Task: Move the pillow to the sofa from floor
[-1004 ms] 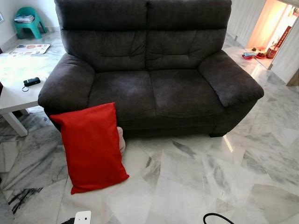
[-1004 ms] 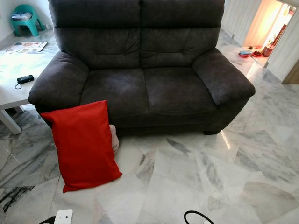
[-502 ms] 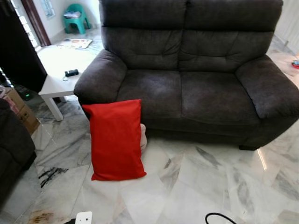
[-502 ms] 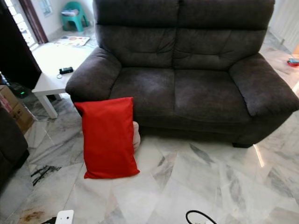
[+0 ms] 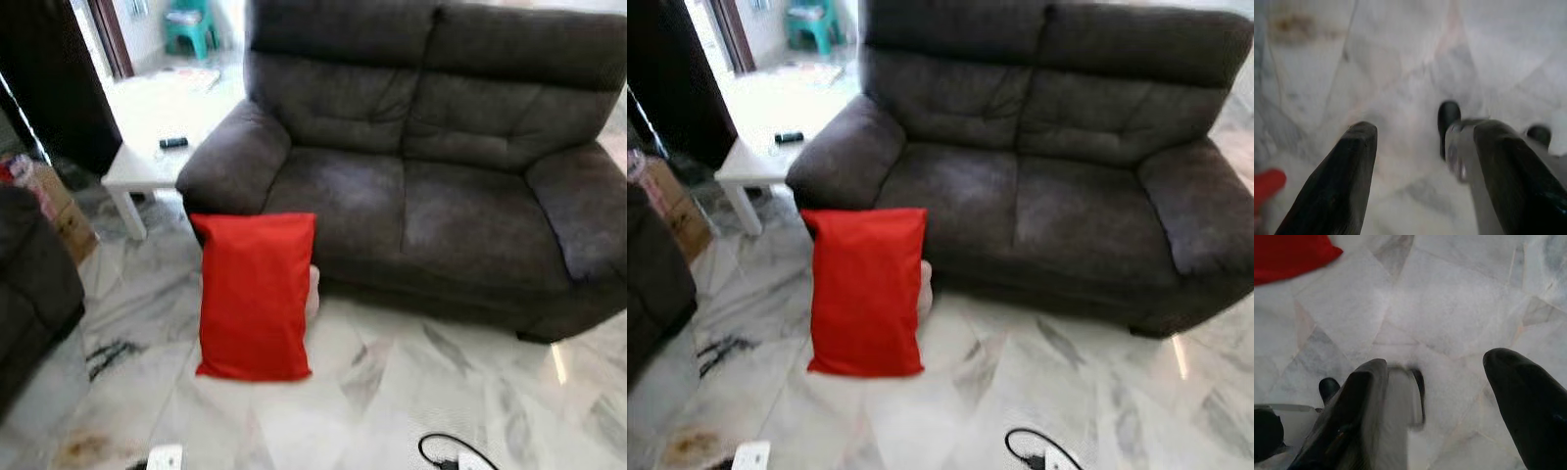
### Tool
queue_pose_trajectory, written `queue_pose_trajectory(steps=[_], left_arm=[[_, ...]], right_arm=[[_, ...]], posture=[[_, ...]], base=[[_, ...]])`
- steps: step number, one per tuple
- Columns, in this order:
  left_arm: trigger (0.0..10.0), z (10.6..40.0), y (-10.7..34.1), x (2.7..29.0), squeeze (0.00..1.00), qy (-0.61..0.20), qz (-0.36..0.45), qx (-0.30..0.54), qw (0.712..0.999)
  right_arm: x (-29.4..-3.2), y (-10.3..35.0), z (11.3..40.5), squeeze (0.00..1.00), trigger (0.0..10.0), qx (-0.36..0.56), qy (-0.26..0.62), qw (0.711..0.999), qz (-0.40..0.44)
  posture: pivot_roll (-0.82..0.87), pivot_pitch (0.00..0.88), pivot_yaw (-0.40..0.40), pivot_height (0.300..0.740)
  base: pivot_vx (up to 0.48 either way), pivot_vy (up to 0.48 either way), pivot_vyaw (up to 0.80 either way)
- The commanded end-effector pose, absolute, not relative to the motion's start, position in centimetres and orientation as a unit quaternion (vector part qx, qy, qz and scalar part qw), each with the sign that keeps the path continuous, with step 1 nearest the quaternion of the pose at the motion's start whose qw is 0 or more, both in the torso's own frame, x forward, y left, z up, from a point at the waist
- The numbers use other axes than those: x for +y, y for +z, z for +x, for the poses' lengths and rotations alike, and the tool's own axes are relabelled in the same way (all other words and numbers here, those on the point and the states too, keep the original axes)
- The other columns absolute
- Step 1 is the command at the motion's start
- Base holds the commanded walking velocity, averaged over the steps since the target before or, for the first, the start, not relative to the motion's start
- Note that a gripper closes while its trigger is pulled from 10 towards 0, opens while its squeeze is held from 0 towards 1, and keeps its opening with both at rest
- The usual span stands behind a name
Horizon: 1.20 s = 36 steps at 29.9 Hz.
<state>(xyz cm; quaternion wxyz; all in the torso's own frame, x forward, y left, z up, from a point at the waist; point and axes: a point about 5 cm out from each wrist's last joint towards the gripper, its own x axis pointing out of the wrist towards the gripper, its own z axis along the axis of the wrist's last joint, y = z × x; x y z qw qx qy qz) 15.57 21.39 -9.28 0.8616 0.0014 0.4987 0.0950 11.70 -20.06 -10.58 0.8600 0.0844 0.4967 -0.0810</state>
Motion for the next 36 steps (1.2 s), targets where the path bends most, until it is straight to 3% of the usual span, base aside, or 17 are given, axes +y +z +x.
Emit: queue_pose_trajectory(steps=[1, 5, 12, 36], left_arm=[[10.0, 15.25, -9.55, 20.66, 0.0, 0.089, -0.004, 0.506, 0.858], [10.0, 15.25, -9.54, 20.69, 0.0, 0.09, -0.006, 0.506, 0.858], [10.0, 15.25, -9.54, 20.68, 0.0, 0.088, -0.006, 0.506, 0.858], [10.0, 15.19, -9.57, 20.64, 0.0, 0.088, -0.008, 0.507, 0.857]], right_arm=[[-20.82, -10.75, 10.75, 0.0, 10.0, 0.507, -0.094, 0.853, 0.082], [-20.81, -10.69, 10.89, 0.0, 10.0, 0.505, -0.084, 0.856, 0.071], [-20.79, -10.73, 10.81, 0.0, 10.0, 0.508, -0.085, 0.854, 0.073], [-20.9, -10.78, 10.6, 0.0, 10.0, 0.505, -0.111, 0.851, 0.087]], posture=[[-0.06, 0.0, -0.031, 0.74], [-0.06, 0.0, -0.03, 0.74], [-0.06, 0.0, -0.03, 0.74], [-0.06, 0.0, -0.03, 0.74]], base=[[0.3, 0.0, 0.0], [0.302, 0.0, 0.0], [0.304, 0.0, 0.75], [0.304, 0.0, -0.02]])
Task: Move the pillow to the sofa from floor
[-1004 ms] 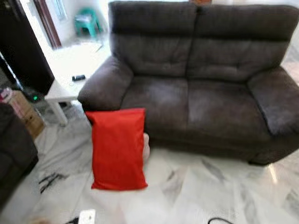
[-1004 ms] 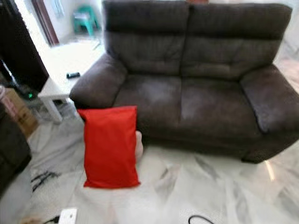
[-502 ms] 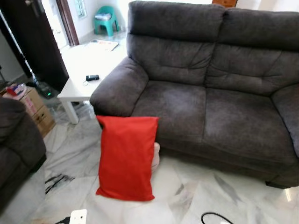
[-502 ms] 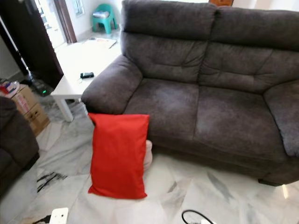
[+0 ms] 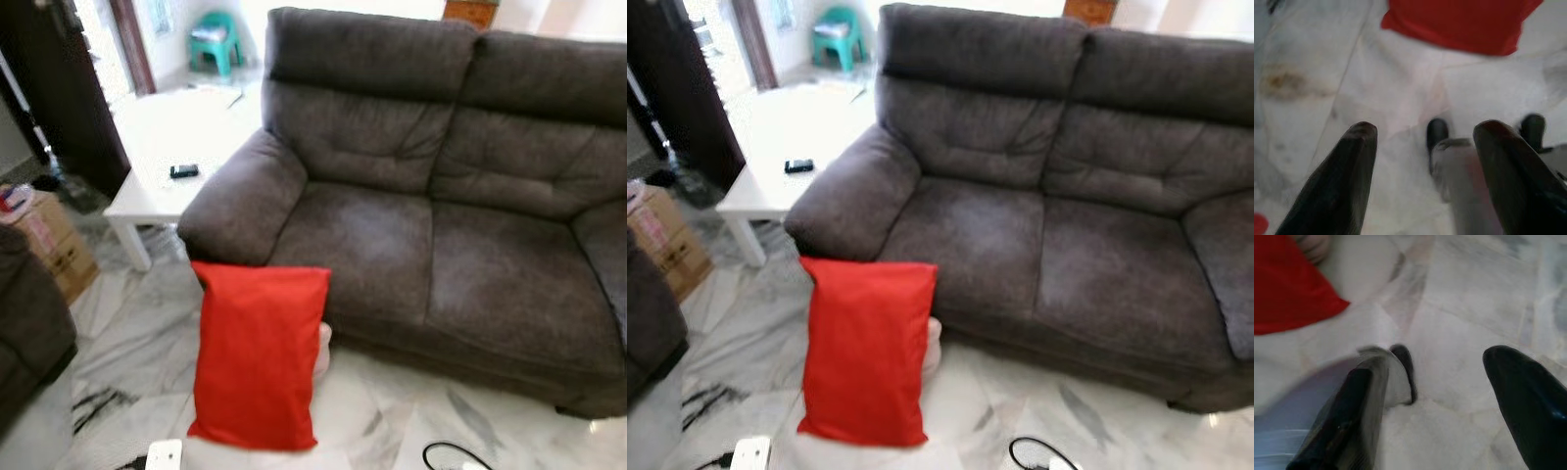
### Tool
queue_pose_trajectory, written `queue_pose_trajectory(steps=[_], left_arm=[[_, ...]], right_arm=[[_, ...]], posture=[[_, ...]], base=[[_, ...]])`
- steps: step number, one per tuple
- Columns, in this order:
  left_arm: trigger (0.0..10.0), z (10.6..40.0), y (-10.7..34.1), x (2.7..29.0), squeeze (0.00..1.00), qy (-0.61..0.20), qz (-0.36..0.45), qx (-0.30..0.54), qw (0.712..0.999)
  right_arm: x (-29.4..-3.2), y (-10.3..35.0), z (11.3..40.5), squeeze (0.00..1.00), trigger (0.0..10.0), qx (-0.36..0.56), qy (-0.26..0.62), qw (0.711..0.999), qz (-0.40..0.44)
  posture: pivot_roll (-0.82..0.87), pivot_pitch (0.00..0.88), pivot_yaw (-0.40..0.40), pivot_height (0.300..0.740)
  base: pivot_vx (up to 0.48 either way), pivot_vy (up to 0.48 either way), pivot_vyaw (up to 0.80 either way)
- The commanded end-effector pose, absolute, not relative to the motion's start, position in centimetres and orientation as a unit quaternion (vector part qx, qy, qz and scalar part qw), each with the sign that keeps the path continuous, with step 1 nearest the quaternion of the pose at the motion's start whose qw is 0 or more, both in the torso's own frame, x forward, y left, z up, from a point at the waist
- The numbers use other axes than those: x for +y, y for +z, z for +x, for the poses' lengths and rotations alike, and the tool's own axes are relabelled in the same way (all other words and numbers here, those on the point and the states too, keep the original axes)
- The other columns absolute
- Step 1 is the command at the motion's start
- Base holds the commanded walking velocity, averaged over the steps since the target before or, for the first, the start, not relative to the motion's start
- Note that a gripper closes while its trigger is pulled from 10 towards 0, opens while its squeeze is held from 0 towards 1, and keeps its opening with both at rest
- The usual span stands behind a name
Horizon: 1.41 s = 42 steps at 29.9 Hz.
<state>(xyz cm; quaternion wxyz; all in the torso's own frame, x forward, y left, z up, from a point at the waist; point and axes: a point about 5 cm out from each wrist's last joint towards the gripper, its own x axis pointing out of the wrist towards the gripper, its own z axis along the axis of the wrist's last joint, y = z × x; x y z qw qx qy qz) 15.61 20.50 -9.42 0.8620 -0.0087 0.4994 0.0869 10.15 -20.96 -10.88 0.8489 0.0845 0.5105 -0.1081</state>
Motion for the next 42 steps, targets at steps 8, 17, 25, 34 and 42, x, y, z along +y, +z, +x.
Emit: queue_pose_trajectory(steps=[8, 17, 25, 34, 42], left_arm=[[10.0, 15.14, -9.59, 20.69, 0.0, 0.085, -0.006, 0.508, 0.857], [10.0, 15.08, -9.6, 20.72, 0.0, 0.083, -0.004, 0.509, 0.857], [10.0, 15.06, -9.61, 20.7, 0.0, 0.081, -0.001, 0.509, 0.857], [10.0, 14.97, -9.66, 20.71, 0.0, 0.084, 0.008, 0.515, 0.853], [10.0, 15.06, -9.64, 20.62, 0.0, 0.09, 0.0, 0.514, 0.853]], right_arm=[[-20.84, -10.81, 10.53, 0.0, 10.0, 0.507, -0.11, 0.851, 0.084], [-20.88, -10.84, 10.44, 0.0, 10.0, 0.511, -0.109, 0.849, 0.075], [-20.91, -10.83, 10.43, 0.0, 10.0, 0.51, -0.107, 0.85, 0.073], [-21.05, -10.81, 10.46, 0.0, 10.0, 0.517, -0.094, 0.849, 0.055], [-21.13, -10.76, 10.61, 0.0, 10.0, 0.514, -0.095, 0.851, 0.054]], posture=[[-0.06, 0.0, -0.026, 0.74], [-0.06, 0.0, -0.026, 0.74], [-0.06, 0.0, -0.028, 0.74], [-0.06, 0.0, -0.034, 0.74], [-0.06, 0.0, -0.037, 0.74]], base=[[0.305, 0.0, -0.7], [0.306, 0.0, 0.0], [0.188, 0.0, 0.0], [0.0, 0.0, 0.62], [0.0, 0.0, 0.8]])
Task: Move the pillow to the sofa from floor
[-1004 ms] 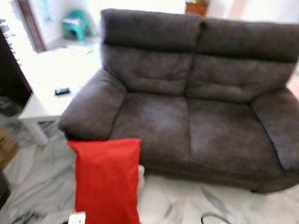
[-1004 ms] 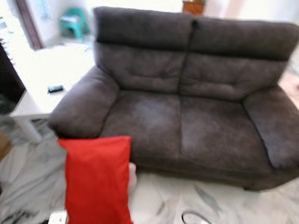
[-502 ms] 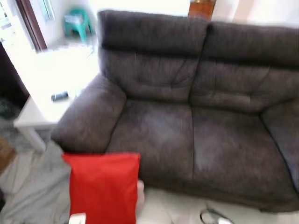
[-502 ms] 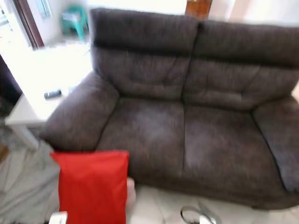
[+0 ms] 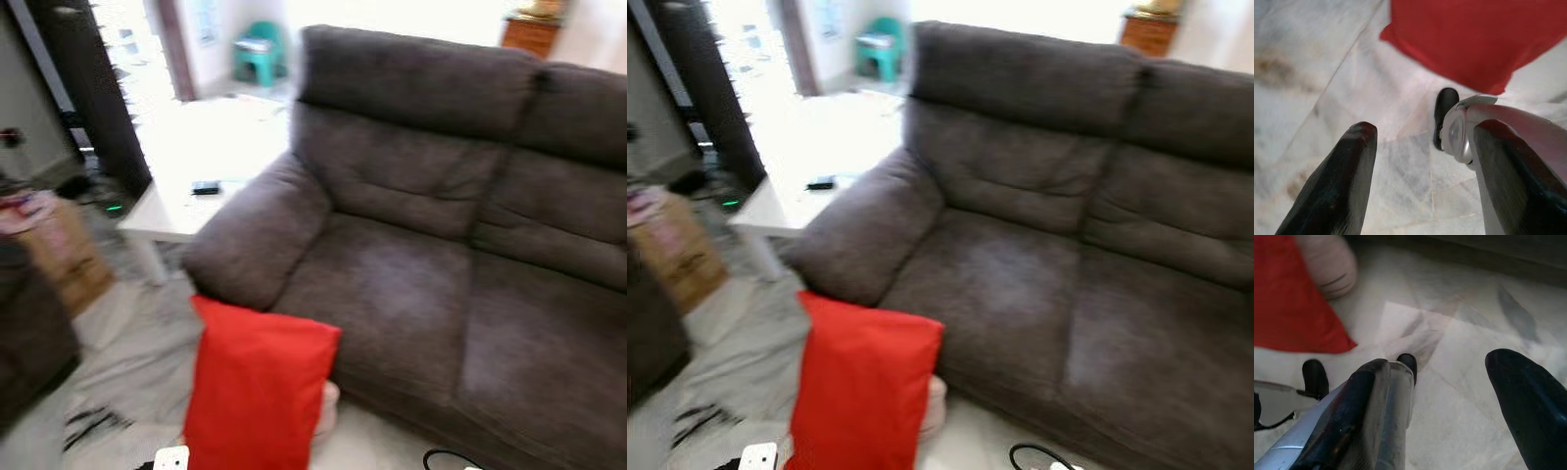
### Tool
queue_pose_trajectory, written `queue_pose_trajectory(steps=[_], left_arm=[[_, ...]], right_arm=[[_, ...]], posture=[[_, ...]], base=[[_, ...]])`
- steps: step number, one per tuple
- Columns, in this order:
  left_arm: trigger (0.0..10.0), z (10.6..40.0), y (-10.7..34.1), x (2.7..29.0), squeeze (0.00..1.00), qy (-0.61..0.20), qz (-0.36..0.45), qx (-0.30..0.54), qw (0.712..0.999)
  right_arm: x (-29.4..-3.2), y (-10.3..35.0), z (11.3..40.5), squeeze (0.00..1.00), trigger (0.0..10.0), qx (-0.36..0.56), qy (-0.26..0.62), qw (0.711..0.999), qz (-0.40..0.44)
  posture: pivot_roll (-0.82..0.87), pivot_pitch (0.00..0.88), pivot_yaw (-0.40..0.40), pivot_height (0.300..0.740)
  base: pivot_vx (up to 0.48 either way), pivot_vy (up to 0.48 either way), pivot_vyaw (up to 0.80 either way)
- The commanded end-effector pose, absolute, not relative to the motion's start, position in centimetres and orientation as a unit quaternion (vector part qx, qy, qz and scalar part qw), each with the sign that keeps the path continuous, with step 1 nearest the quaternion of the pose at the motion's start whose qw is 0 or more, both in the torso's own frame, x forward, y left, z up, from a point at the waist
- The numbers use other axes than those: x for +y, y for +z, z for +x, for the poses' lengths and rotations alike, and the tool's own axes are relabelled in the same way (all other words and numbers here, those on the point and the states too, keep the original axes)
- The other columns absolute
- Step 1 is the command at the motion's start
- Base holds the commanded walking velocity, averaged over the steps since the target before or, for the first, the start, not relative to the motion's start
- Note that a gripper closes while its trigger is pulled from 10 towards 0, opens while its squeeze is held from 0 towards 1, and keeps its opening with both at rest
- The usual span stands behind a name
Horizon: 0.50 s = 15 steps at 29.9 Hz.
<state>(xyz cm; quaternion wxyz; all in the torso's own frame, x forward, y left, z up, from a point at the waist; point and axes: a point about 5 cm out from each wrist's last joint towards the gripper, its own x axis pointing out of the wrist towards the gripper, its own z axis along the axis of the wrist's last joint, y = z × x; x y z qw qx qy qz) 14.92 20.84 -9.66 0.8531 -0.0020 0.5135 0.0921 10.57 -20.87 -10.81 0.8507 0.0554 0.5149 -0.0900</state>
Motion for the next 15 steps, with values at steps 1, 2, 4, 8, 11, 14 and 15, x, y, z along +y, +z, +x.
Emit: queue_pose_trajectory(steps=[1, 2, 4, 8, 11, 14, 15], left_arm=[[10.0, 15.08, -9.64, 20.62, 0.0, 0.09, 0.0, 0.513, 0.853], [10.0, 15.08, -9.64, 20.62, 0.0, 0.09, 0.0, 0.513, 0.854], [10.0, 15.1, -9.63, 20.62, 0.0, 0.091, -0.001, 0.513, 0.854], [10.0, 15.14, -9.62, 20.59, 0.0, 0.091, -0.002, 0.512, 0.854], [10.0, 15.15, -9.62, 20.56, 0.0, 0.092, -0.004, 0.511, 0.854], [10.0, 15.15, -9.62, 20.55, 0.0, 0.093, -0.005, 0.511, 0.854], [10.0, 15.15, -9.62, 20.54, 0.0, 0.093, -0.006, 0.511, 0.855]], right_arm=[[-21.13, -10.75, 10.62, 0.0, 10.0, 0.514, -0.095, 0.851, 0.054], [-21.14, -10.75, 10.64, 0.0, 10.0, 0.514, -0.095, 0.851, 0.054], [-21.14, -10.75, 10.66, 0.0, 10.0, 0.514, -0.095, 0.851, 0.054], [-21.17, -10.74, 10.67, 0.0, 10.0, 0.514, -0.096, 0.85, 0.054], [-21.2, -10.74, 10.67, 0.0, 10.0, 0.515, -0.097, 0.85, 0.053], [-21.19, -10.73, 10.67, 0.0, 10.0, 0.513, -0.1, 0.851, 0.059], [-21.19, -10.74, 10.67, 0.0, 10.0, 0.512, -0.101, 0.851, 0.06]], posture=[[-0.06, 0.0, -0.037, 0.74], [-0.06, 0.0, -0.037, 0.74], [-0.06, 0.0, -0.036, 0.74], [-0.06, 0.0, -0.038, 0.74], [-0.06, 0.0, -0.039, 0.74], [-0.06, 0.0, -0.04, 0.74], [-0.06, 0.0, -0.04, 0.74]], base=[[0.0, 0.0, 0.8], [0.0, 0.0, 0.8], [0.0, 0.0, 0.8], [0.0, 0.0, 0.8], [0.0, 0.0, 0.49], [0.0, 0.0, 0.0], [0.0, 0.0, 0.0]])
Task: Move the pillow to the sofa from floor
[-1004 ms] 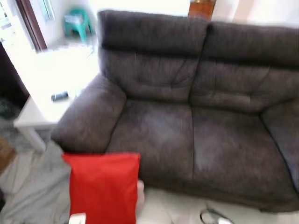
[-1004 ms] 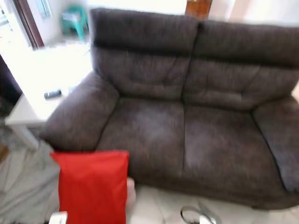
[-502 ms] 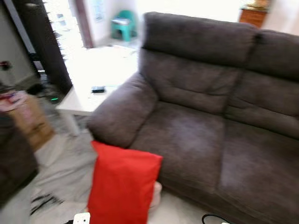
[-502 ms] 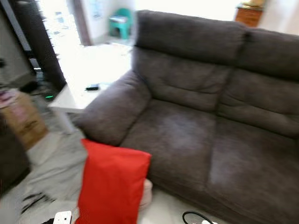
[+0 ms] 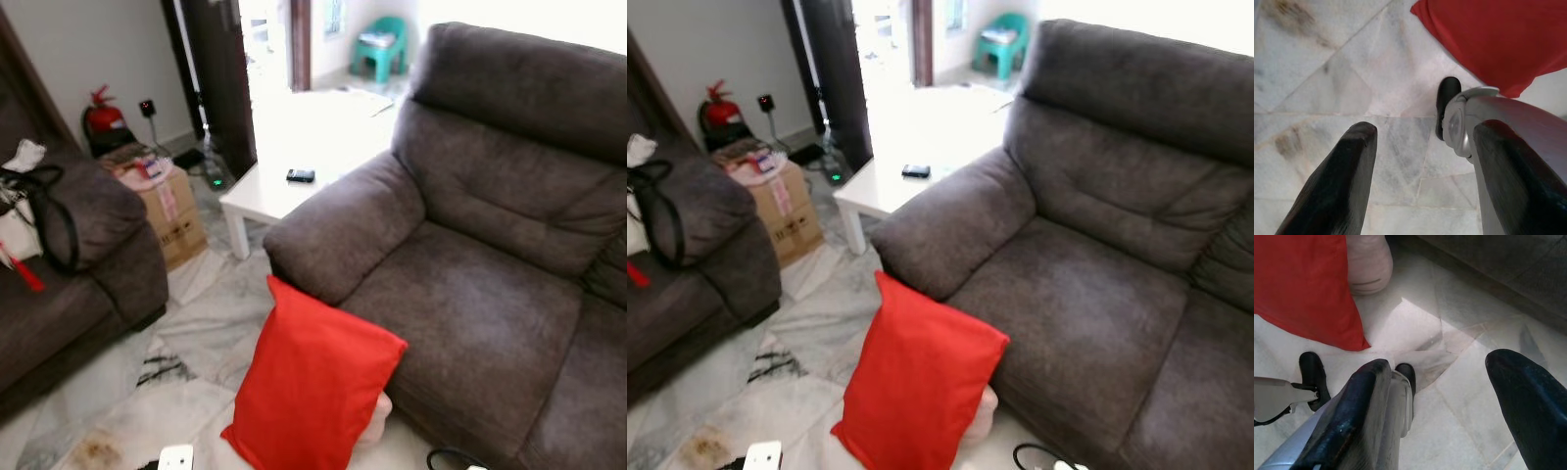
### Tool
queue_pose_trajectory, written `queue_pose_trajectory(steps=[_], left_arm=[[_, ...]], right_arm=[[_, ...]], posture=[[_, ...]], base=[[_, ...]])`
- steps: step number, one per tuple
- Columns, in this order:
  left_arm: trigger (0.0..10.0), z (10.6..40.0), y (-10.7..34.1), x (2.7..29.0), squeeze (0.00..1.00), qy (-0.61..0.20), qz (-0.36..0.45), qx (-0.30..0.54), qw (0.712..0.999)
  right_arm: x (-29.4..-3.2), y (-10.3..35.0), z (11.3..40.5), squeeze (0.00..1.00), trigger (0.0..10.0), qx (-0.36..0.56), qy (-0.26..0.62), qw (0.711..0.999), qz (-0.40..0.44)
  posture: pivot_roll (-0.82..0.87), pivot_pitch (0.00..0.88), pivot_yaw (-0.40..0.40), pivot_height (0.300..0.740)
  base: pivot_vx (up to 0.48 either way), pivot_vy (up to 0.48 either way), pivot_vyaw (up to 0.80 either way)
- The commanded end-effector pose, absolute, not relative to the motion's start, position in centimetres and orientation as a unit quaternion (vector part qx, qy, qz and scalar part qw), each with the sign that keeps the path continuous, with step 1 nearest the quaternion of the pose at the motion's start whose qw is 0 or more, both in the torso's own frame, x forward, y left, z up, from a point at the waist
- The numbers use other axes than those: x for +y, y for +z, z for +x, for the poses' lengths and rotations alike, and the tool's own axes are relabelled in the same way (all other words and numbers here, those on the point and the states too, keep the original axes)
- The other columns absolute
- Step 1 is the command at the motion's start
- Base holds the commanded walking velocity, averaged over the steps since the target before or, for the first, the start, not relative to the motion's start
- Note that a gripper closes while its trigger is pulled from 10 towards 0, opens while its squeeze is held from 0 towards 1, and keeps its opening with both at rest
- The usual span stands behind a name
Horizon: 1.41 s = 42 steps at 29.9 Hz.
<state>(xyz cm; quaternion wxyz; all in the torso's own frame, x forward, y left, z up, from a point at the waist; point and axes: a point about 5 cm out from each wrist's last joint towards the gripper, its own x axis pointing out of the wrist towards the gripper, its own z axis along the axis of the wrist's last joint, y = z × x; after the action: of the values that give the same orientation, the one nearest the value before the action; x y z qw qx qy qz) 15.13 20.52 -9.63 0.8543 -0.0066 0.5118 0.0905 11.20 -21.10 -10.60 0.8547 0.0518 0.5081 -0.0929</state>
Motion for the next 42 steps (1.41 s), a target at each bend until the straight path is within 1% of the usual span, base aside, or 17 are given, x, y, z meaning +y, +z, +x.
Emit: queue_pose_trajectory(steps=[1, 4, 6, 10, 17, 19, 42], left_arm=[[10.0, 15.14, -9.63, 20.54, 0.0, 0.093, -0.006, 0.511, 0.854], [10.0, 15.13, -9.63, 20.52, 0.0, 0.093, -0.007, 0.511, 0.854], [10.0, 15.12, -9.64, 20.52, 0.0, 0.093, -0.008, 0.511, 0.854], [10.0, 15.14, -9.63, 20.51, 0.0, 0.093, -0.008, 0.51, 0.855], [10.0, 15.15, -9.62, 20.52, 0.0, 0.094, -0.008, 0.51, 0.855], [10.0, 15.14, -9.62, 20.53, 0.0, 0.095, -0.008, 0.51, 0.855], [10.0, 15.21, -9.53, 20.76, 0.0, 0.098, -0.001, 0.503, 0.859]], right_arm=[[-21.2, -10.74, 10.67, 0.0, 10.0, 0.513, -0.099, 0.85, 0.058], [-21.21, -10.72, 10.69, 0.0, 10.0, 0.514, -0.095, 0.851, 0.054], [-21.23, -10.68, 10.79, 0.0, 10.0, 0.513, -0.084, 0.853, 0.041], [-21.25, -10.73, 10.67, 0.0, 10.0, 0.515, -0.096, 0.851, 0.05], [-21.22, -10.72, 10.72, 0.0, 10.0, 0.515, -0.091, 0.851, 0.048], [-21.18, -10.73, 10.66, 0.0, 10.0, 0.511, -0.102, 0.851, 0.063], [-21.02, -10.74, 10.63, 0.0, 10.0, 0.504, -0.113, 0.853, 0.075]], posture=[[-0.06, 0.0, -0.04, 0.74], [-0.06, 0.0, -0.041, 0.74], [-0.06, 0.0, -0.04, 0.74], [-0.06, 0.0, -0.041, 0.74], [-0.06, 0.0, -0.041, 0.74], [-0.06, 0.0, -0.041, 0.74], [-0.06, 0.0, -0.028, 0.74]], base=[[0.0, 0.0, 0.0], [0.0, 0.0, 0.0], [0.0, 0.0, 0.8], [0.0, 0.0, 0.8], [0.0, 0.0, 0.76], [0.0, 0.0, 0.0], [0.0, 0.0, 0.0]])
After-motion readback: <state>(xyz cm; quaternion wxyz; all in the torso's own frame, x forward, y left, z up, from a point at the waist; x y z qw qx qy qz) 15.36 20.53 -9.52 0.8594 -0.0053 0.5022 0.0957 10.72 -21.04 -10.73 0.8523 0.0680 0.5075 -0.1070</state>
